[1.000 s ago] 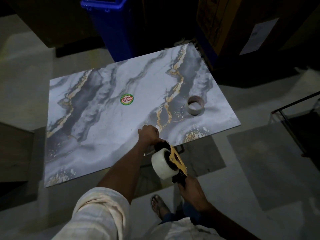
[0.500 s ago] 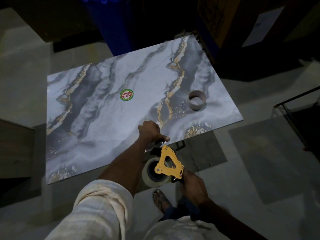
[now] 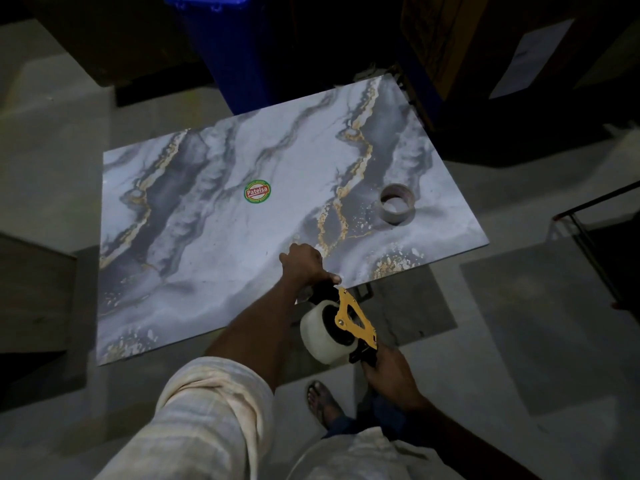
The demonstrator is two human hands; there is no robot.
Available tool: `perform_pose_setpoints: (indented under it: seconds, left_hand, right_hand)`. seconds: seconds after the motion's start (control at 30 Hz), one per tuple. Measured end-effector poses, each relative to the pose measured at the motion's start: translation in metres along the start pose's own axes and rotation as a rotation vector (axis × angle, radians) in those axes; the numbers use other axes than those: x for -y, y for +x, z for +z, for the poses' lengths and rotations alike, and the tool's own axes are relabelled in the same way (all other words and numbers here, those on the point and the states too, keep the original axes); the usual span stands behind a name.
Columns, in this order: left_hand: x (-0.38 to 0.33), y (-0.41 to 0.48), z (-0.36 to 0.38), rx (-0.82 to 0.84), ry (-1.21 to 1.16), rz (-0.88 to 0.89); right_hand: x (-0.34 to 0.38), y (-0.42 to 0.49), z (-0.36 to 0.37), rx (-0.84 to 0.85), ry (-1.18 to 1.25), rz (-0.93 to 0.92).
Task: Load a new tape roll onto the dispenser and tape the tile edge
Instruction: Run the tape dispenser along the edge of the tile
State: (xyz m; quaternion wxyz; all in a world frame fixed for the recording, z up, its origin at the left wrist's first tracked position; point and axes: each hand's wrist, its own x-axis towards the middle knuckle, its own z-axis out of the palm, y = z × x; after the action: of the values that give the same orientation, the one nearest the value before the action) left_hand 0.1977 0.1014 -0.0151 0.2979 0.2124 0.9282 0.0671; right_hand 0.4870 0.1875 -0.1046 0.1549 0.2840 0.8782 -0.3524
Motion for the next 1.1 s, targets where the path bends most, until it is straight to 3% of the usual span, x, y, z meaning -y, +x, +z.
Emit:
perform_pose_setpoints:
  seconds: [0.47, 0.67, 0.83, 1.1]
  left_hand:
    - [0.000, 0.002, 0.003, -0.015, 0.015, -0.013]
    - [-0.001, 0.002, 0.001, 0.015, 0.051, -0.017]
    - [-0.001, 0.001, -0.001, 0.015, 0.047, -0.010]
    - [-0.004, -0.004, -0.002, 0.004, 0.010, -0.030]
  right_hand:
    - [-0.005, 0.008, 0.020, 0.031, 0.114, 0.220]
    - [-0.053, 0.025, 0.086, 0.000, 0.054, 0.214]
    - [0.067, -0.032, -0.026, 0.052, 0.161, 0.226]
    - [0.113, -0.057, -0.067, 0.017, 0.167, 0.279]
